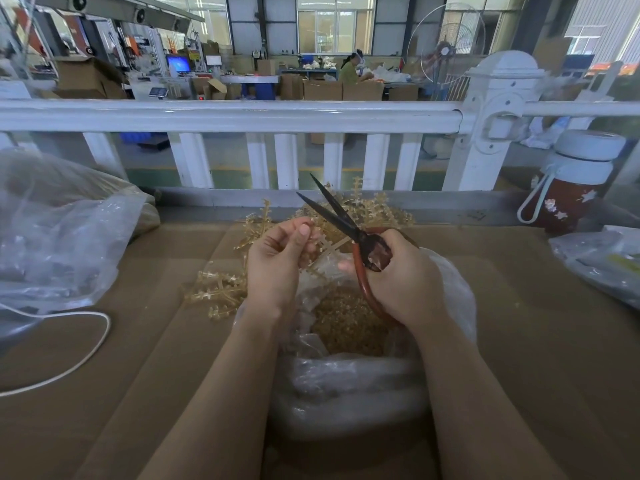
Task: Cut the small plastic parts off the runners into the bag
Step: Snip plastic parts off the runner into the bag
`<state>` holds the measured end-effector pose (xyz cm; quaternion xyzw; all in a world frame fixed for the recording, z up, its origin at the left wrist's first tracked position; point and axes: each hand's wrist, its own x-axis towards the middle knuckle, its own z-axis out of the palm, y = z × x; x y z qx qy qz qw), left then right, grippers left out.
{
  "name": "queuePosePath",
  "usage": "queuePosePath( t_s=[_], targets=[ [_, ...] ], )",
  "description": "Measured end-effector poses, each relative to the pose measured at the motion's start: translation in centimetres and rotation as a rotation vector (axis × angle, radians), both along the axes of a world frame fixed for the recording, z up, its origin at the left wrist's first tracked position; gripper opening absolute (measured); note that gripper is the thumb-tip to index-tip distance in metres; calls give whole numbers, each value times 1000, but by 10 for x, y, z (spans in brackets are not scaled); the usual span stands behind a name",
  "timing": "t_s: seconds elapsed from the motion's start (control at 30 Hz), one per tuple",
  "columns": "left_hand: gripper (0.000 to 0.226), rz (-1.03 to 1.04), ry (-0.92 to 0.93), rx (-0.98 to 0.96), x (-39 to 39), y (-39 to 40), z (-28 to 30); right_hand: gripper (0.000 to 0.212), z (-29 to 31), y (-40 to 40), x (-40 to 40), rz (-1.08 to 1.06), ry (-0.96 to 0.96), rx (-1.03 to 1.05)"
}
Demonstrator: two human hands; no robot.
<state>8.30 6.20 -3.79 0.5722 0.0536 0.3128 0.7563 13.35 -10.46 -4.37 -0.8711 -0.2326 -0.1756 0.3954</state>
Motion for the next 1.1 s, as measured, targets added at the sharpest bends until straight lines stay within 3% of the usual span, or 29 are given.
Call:
queuePosePath(
  t_s=[0.27,0.8,1.1],
  targets=[
    [26,22,-5,97,-2,0,1,57,-2,0,-1,14,-107,-148],
    [14,-17,-15,72,-6,-1,3,67,-5,1,1,-20,-108,-160],
    [13,-24,-18,49,-6,-2,6,48,-2,2,0,-39,-108,-159]
  ],
)
